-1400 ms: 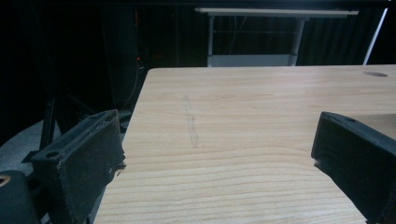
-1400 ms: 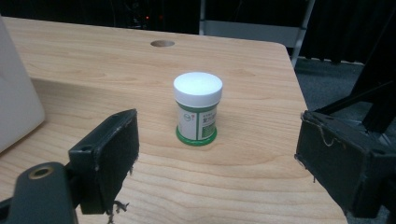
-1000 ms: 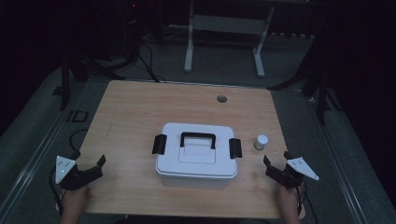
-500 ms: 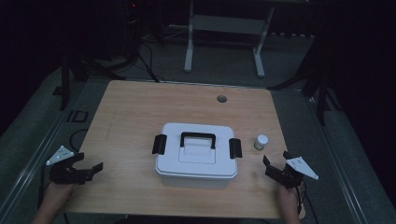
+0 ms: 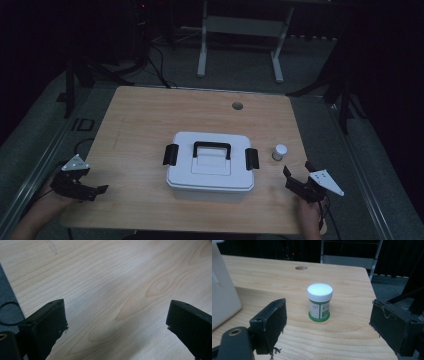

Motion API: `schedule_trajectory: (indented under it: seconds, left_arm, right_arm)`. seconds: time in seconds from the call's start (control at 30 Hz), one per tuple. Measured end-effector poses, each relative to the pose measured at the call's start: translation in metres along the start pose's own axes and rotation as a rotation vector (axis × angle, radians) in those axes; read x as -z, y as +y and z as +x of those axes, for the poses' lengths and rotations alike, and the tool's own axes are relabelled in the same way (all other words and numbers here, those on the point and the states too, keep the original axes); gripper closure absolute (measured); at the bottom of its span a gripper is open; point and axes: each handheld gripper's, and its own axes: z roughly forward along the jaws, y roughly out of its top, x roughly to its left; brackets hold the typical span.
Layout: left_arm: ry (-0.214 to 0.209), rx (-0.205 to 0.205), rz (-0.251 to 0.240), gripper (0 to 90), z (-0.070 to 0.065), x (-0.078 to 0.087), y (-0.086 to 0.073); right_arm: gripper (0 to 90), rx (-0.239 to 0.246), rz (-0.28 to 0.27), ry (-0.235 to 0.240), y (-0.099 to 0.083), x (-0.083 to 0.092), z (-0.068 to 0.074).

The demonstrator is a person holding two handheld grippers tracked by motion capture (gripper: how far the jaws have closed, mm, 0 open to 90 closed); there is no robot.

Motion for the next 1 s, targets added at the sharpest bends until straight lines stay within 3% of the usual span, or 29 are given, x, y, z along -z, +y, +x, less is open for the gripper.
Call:
schedule_trajectory:
  seconds: [0.1, 0.3, 0.4, 0.53, 0.6, 0.77, 0.9, 1.0]
  left_arm:
    - [0.013, -0.049, 0.089, 2.4, -0.002, -0.001, 0.006]
    - [-0.054, -0.106, 0.242, 3.9, -0.005, -0.001, 0.018]
    - [-0.067, -0.127, 0.312, 3.8, -0.005, -0.002, 0.024]
    - [-0.061, -0.142, 0.345, 3.9, -0.006, 0.0, 0.029]
    - [-0.039, -0.172, 0.399, 3.9, -0.006, 0.002, 0.035]
    - [-0.089, -0.192, 0.493, 3.8, -0.011, 0.003, 0.046]
    - [-0.096, -0.218, 0.554, 3.8, -0.014, 0.004, 0.055]
    - [-0.107, -0.215, 0.581, 3.9, -0.016, 0.005, 0.061]
  right_arm:
    - [13.5, 0.002, 0.005, -0.005, 0.0, -0.001, 0.0]
    - [13.3, -0.003, 0.028, 0.042, 0.001, -0.002, 0.002]
    - [12.9, 0.005, 0.032, 0.052, 0.001, -0.003, 0.004]
    - [13.1, 0.001, 0.038, 0.057, 0.0, -0.003, 0.004]
    - [13.2, -0.006, 0.042, 0.069, 0.0, -0.004, 0.003]
    - [13.1, 0.003, 0.052, 0.074, 0.0, -0.005, 0.004]
    - [12.8, 0.006, 0.057, 0.078, 0.0, -0.005, 0.005]
    - [12.6, 0.005, 0.059, 0.074, 0.0, -0.005, 0.004]
